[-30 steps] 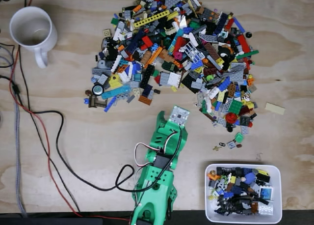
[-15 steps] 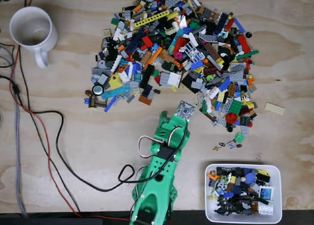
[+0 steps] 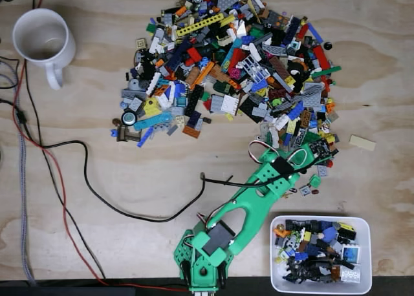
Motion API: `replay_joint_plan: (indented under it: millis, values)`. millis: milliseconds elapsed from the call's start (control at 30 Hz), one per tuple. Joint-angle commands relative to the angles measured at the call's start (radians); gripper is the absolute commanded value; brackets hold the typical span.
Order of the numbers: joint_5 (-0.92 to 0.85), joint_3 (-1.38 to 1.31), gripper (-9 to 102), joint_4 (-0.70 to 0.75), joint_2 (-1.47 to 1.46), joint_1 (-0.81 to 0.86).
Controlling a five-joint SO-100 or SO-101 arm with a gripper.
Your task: Find the closest Lego and put it in the bin.
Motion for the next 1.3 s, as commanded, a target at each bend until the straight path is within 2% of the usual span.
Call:
replay_joint_plan:
  millis: [0,300,600,733,1000,1267]
  values:
    - [0.015,-0.114,22,0.003,-0.037,0.071]
    - [0.123,-0.313,21,0.002,-0.244,0.127]
    - [0.095,-0.446,21,0.141,-0.272,0.206]
    - [0.143,-0.425,22,0.158,-0.296,0.232]
    - [0.195,-0.304,22,0.029,-0.324,0.212]
    - [0.215,-0.313,22,-0.018,-0.36,0.225]
